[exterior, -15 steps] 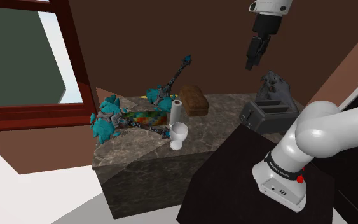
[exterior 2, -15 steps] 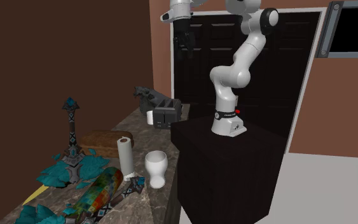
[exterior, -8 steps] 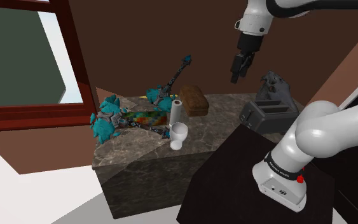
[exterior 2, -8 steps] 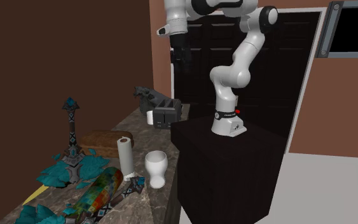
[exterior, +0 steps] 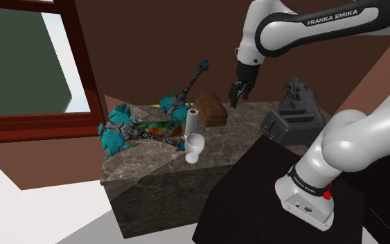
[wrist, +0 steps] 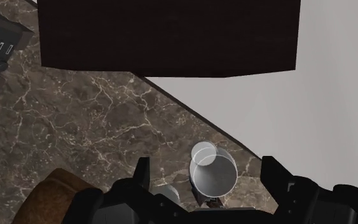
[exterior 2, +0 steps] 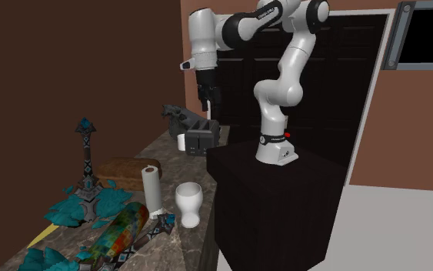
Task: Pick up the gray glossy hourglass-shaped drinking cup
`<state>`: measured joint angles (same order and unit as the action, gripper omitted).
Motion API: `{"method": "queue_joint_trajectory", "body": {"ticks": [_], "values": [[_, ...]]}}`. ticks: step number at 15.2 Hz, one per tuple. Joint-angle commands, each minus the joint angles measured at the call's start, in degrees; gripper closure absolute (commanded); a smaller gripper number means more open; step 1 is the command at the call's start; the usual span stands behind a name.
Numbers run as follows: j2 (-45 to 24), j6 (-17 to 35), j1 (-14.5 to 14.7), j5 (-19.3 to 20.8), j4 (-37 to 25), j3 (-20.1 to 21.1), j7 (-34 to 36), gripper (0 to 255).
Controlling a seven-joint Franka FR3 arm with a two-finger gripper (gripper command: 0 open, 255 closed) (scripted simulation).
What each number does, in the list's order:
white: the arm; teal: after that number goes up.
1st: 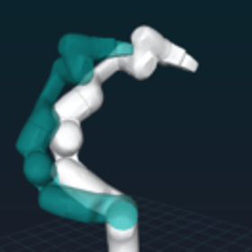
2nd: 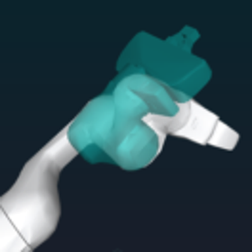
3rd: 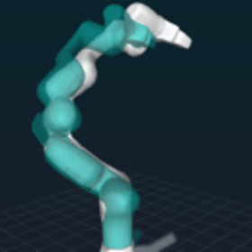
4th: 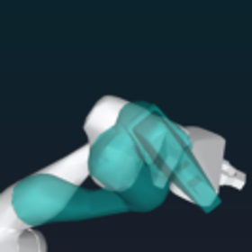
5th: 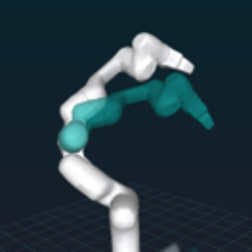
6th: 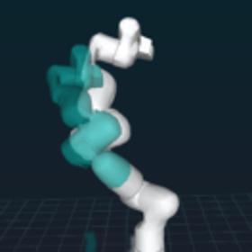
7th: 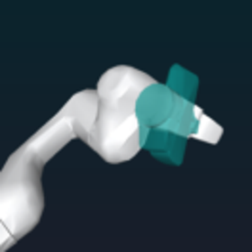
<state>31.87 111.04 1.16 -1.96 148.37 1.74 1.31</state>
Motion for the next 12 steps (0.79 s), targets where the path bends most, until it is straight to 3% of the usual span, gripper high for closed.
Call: {"method": "queue_joint_trajectory", "body": {"ticks": [1,12], "values": [[-3.5,5.0,0.2,-0.1,1.3,1.0,1.4,0],[-28.6,27.8,-0.8,4.0,-0.9,4.1,9.3,0]]}}
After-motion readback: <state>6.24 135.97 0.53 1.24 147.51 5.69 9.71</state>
